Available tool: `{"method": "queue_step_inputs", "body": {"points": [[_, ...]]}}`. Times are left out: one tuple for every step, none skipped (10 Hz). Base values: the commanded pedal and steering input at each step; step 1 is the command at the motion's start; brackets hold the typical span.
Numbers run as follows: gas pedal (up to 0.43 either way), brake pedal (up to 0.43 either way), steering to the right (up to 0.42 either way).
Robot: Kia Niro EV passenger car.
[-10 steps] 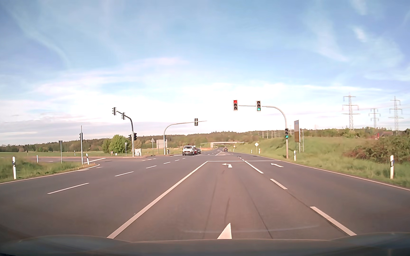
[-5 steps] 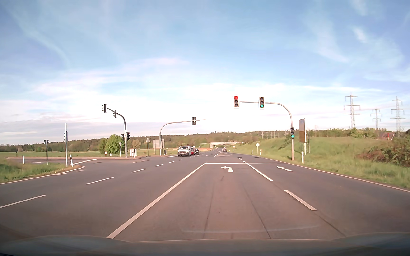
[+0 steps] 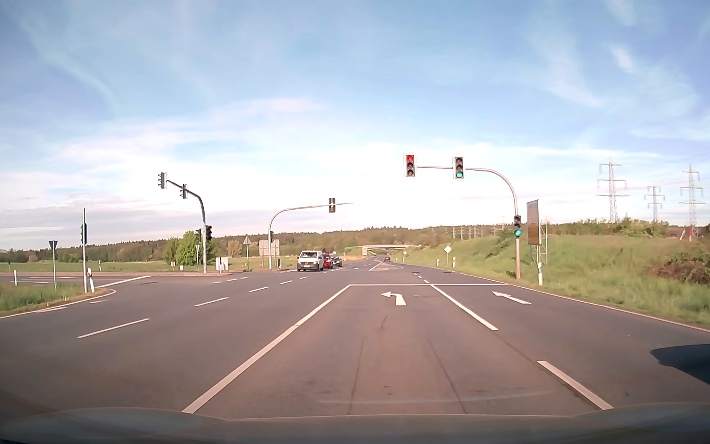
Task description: Follow the waypoints while adhering to traffic rules and regulations
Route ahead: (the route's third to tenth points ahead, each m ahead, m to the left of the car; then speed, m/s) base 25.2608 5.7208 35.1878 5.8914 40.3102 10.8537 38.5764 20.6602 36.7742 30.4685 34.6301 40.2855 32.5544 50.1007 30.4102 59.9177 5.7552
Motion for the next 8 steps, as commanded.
{"method": "queue_step_inputs", "body": {"points": [[0.000,0.183,0.000],[0.000,0.177,0.000],[0.000,0.177,0.000],[0.000,0.183,0.000],[0.000,0.183,0.000],[0.000,0.183,0.000],[0.000,0.183,0.000],[0.000,0.183,0.000]]}}
